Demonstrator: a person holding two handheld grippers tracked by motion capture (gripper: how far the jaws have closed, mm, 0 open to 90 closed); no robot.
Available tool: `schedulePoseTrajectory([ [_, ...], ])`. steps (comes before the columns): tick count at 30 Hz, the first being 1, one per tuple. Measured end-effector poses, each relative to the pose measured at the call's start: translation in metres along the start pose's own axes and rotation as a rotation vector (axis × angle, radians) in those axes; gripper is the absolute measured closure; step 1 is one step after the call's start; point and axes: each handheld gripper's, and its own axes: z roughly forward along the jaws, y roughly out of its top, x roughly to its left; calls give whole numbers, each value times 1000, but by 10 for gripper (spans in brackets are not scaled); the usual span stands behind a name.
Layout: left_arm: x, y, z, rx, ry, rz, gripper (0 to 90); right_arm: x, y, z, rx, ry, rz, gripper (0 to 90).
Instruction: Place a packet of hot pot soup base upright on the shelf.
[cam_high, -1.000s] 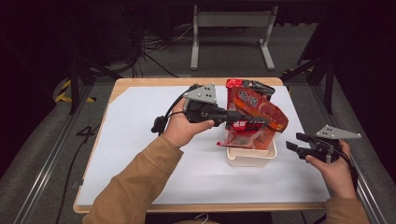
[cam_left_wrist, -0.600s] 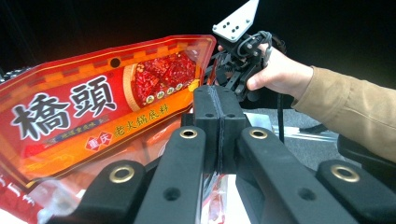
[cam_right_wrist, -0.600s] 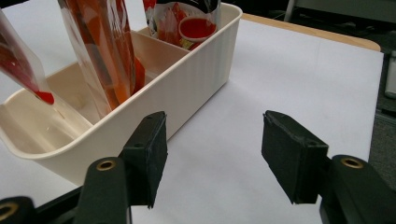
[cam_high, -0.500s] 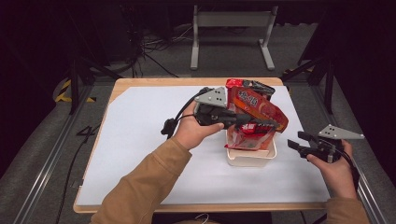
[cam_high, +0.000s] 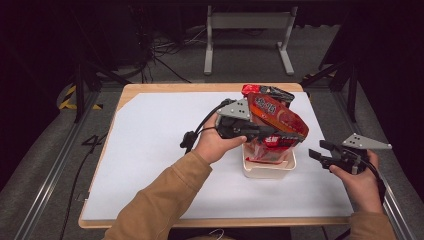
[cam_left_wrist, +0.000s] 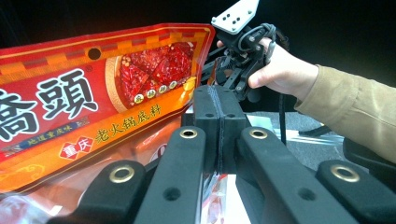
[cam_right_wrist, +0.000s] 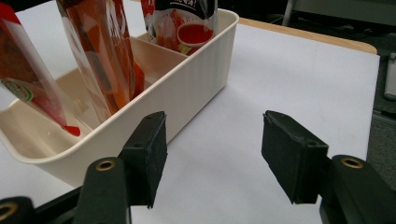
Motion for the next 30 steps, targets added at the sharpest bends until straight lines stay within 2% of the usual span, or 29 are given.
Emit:
schedulePoseTrajectory([
  [17, 5, -18, 15, -9, 16, -27, 899, 0, -1, 1, 5, 2, 3, 403],
  [24, 8, -27, 17, -3, 22, -39, 897, 0, -1, 1, 7, 4, 4, 402],
  [30, 9, -37, 14, -11, 25, -66, 894, 0, -1, 1, 9, 5, 5, 401],
])
